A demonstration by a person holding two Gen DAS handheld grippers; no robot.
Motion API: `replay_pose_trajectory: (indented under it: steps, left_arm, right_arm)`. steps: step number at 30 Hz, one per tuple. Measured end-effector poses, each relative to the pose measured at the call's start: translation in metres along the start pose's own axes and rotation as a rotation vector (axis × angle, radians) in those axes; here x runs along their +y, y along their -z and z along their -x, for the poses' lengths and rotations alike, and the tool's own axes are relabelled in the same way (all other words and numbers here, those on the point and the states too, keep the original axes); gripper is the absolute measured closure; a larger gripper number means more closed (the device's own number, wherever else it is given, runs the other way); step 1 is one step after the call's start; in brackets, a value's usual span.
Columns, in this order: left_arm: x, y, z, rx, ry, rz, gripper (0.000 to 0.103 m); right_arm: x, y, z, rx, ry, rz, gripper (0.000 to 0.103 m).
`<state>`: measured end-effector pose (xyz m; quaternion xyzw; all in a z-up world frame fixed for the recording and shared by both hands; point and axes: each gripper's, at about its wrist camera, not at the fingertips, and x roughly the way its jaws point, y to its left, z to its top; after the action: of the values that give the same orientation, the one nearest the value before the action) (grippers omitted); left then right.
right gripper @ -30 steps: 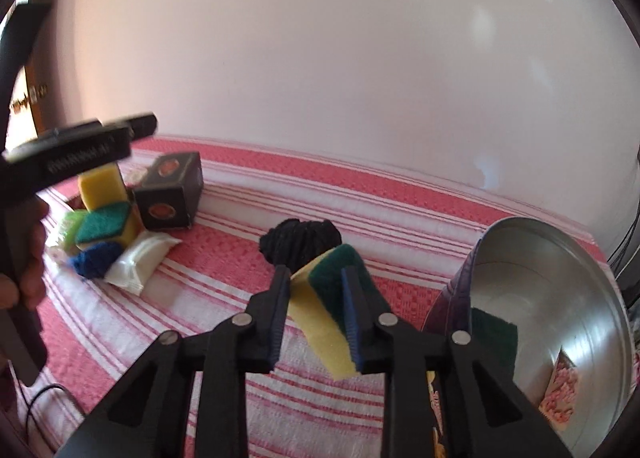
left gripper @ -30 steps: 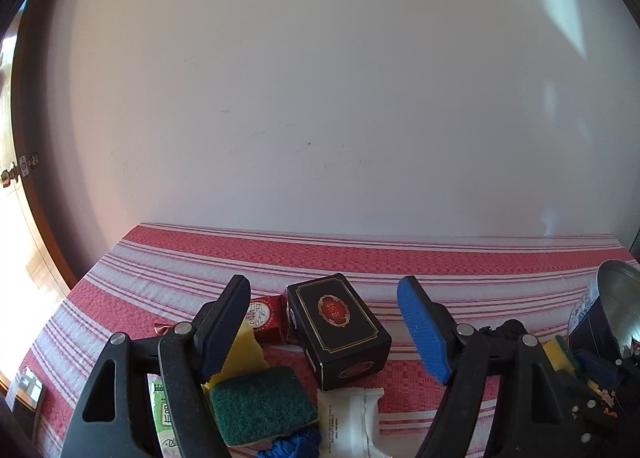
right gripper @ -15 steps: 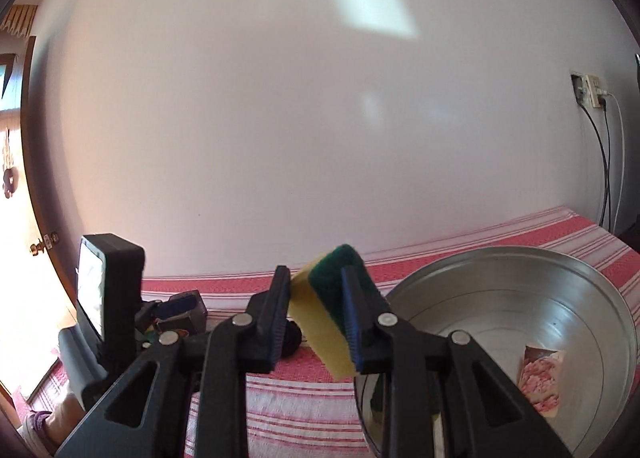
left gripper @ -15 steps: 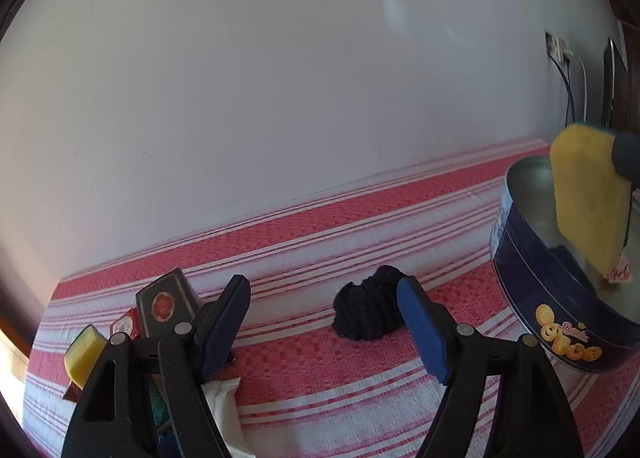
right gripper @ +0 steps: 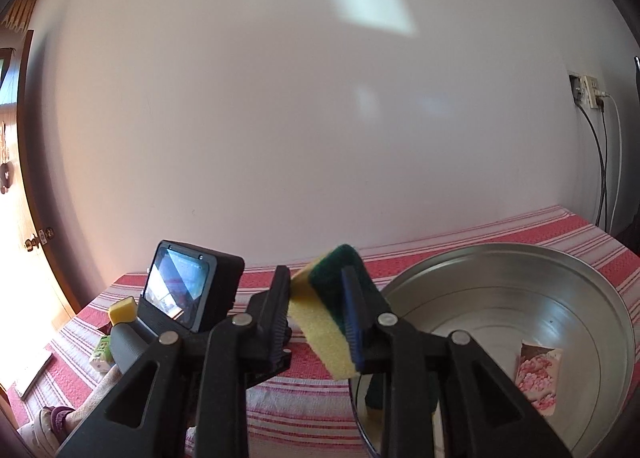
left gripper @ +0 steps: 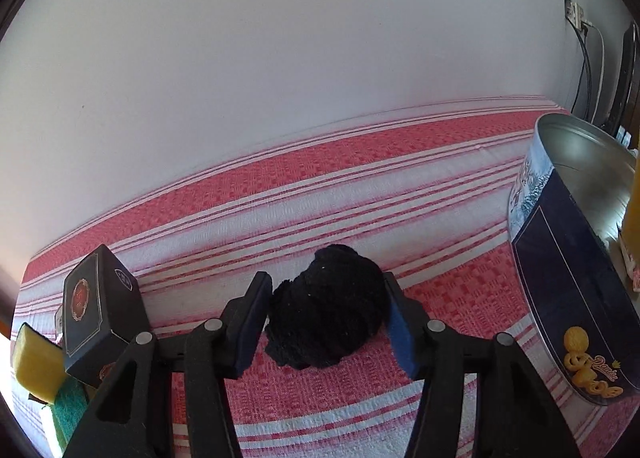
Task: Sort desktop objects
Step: 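Grasp the black knit ball with the left gripper while the right gripper carries the sponge to the tin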
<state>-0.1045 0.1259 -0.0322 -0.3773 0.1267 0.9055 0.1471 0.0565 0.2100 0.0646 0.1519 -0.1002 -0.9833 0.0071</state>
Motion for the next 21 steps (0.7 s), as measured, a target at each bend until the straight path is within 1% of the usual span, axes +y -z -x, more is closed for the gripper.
replay_pose_trajectory:
  steps: [1, 2, 8, 11, 12, 16, 19, 21]
  left_arm:
    - [0.002, 0.001, 0.002, -0.007, -0.005, 0.01, 0.048]
    - [0.003, 0.001, 0.005, -0.02, -0.007, 0.02, 0.052]
    - [0.02, 0.01, 0.031, -0.132, -0.057, 0.102, 0.052]
    - [0.024, 0.009, 0.038, -0.156, -0.042, 0.131, 0.052]
    - [0.018, 0.005, 0.044, -0.167, -0.04, 0.135, 0.052]
    - [0.014, 0.006, 0.06, -0.221, -0.058, 0.132, 0.052]
    - [0.013, 0.009, 0.073, -0.25, -0.05, 0.143, 0.052]
    - [0.005, 0.007, 0.079, -0.27, -0.048, 0.138, 0.052]
  right_arm:
    - [0.001, 0.0, 0.0, -0.001, 0.006, 0.007, 0.078]
    - [-0.002, 0.002, -0.002, -0.001, 0.011, 0.012, 0.077]
    - [-0.007, 0.006, -0.009, -0.006, 0.034, 0.016, 0.077]
    - [-0.01, 0.006, -0.008, -0.012, 0.042, 0.014, 0.077]
    - [-0.011, 0.006, -0.007, -0.016, 0.046, 0.012, 0.077]
    - [-0.012, 0.004, -0.004, -0.038, 0.073, 0.012, 0.077]
    - [-0.017, 0.002, 0.003, -0.068, 0.104, 0.02, 0.077]
    - [-0.021, 0.002, 0.008, -0.087, 0.127, 0.026, 0.077]
